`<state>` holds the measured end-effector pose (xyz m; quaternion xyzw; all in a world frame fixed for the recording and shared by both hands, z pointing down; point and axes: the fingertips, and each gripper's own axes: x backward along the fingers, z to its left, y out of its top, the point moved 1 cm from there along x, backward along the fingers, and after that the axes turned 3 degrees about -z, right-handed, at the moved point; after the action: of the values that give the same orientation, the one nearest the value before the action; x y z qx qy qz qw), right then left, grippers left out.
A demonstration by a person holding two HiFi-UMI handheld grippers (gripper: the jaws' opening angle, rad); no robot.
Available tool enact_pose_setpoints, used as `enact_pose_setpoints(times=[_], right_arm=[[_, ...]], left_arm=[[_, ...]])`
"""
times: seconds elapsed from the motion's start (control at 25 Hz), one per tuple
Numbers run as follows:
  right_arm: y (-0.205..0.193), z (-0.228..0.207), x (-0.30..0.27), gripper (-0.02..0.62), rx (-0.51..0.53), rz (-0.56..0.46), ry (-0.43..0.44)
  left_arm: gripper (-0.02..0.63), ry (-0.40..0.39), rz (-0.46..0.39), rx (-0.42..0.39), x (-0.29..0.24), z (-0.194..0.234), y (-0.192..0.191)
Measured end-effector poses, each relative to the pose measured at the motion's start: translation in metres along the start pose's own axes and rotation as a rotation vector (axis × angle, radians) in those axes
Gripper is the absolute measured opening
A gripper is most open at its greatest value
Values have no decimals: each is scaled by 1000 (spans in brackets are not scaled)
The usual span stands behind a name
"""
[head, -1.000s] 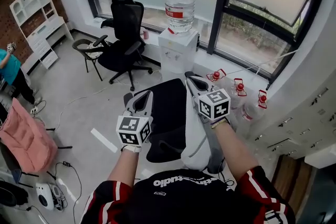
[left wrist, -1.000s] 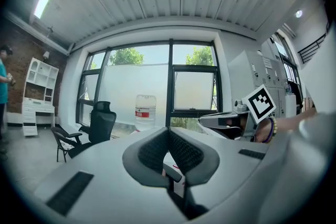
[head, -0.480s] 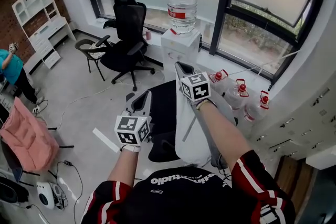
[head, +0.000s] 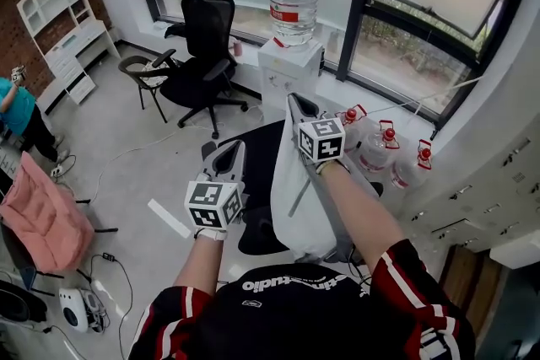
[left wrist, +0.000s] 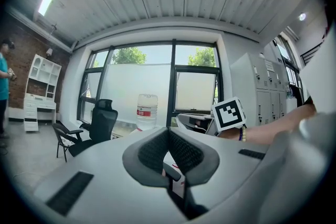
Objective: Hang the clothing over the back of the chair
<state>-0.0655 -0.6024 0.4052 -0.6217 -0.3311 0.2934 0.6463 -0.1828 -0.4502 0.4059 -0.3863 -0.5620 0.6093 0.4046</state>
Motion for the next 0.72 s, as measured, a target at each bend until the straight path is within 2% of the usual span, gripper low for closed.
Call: enact_pose_setpoints(times=[0.24,0.72], right_arm=[[-11,-10,19,20,-65,71,0],[10,2,84,21,-71,180,72]], left_arm=[[23,-28,9,14,-5,-9,-5],[23,-68,14,29,-4,-25,-9]])
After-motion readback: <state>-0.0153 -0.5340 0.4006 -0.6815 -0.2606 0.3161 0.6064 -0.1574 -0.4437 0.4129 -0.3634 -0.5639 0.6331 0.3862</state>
